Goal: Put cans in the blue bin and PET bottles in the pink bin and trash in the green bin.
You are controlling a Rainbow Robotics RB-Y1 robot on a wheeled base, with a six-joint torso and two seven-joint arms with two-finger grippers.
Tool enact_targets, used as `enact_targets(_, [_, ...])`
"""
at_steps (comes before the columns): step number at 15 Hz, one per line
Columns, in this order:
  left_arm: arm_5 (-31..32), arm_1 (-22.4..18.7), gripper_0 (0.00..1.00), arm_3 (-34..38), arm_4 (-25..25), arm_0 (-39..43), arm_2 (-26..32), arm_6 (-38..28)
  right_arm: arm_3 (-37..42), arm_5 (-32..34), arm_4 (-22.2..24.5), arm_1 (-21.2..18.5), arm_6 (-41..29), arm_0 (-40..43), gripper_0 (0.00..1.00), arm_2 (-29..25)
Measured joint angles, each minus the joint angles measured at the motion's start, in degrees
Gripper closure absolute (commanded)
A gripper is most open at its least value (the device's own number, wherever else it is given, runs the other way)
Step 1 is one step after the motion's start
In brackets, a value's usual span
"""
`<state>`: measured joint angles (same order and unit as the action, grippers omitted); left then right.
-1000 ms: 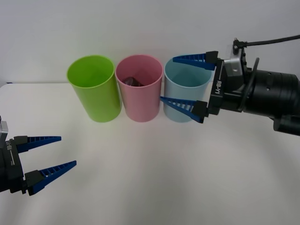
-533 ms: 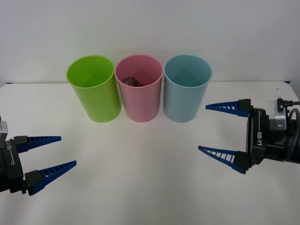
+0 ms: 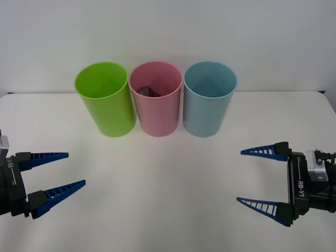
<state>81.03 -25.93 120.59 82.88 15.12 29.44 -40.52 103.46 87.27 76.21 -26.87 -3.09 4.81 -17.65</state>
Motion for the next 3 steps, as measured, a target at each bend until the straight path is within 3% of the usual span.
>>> enact_targets(3, [0.0, 0.0, 0.0, 0.0, 0.0, 0.0, 0.0, 0.0, 0.0, 0.0, 0.2, 0.0, 0.0, 0.0, 0.0, 0.0])
